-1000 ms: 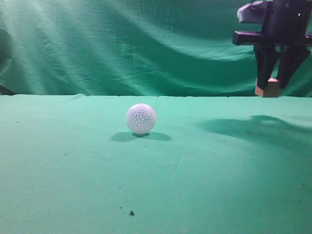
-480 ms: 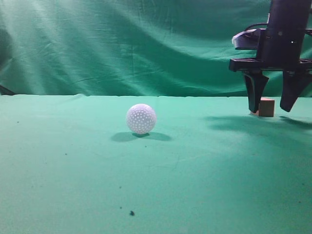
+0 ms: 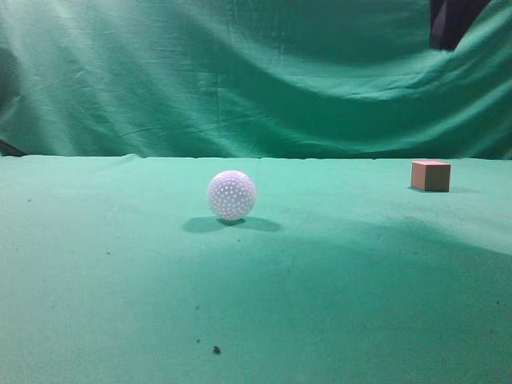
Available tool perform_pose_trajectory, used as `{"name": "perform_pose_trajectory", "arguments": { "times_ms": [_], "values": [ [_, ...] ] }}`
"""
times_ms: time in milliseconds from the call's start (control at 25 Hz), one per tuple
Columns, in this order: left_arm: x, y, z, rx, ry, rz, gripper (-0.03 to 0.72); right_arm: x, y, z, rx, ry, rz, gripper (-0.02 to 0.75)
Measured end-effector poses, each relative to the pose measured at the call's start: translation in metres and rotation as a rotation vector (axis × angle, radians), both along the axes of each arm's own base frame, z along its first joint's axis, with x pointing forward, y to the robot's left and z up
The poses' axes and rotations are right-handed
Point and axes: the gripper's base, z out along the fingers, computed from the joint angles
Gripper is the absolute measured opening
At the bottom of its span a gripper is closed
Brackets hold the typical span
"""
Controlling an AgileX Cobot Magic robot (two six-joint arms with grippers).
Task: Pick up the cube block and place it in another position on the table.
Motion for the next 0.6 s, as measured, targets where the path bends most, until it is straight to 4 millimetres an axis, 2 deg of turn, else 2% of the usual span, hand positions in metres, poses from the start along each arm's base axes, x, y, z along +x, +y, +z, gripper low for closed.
{"name": "perform_pose_trajectory", "arguments": {
  "times_ms": [200, 320, 440, 600],
  "values": [
    [0.0, 0.0, 0.0, 0.0, 0.0, 0.0, 0.262, -0.041, -0.01, 0.054, 0.004, -0.1, 0.007, 0.0],
    [0.0, 0.0, 0.0, 0.0, 0.0, 0.0, 0.262, -0.065, -0.015, 0.072, 0.015, -0.152, 0.007, 0.0],
    [0.0, 0.0, 0.0, 0.0, 0.0, 0.0, 0.262, -0.099, -0.022, 0.07, 0.018, -0.141, -0.004, 0.0],
    [0.0, 0.0, 0.0, 0.0, 0.0, 0.0, 0.262, -0.144, -0.032, 0.048, 0.03, -0.133, -0.038, 0.0]
  ]
}}
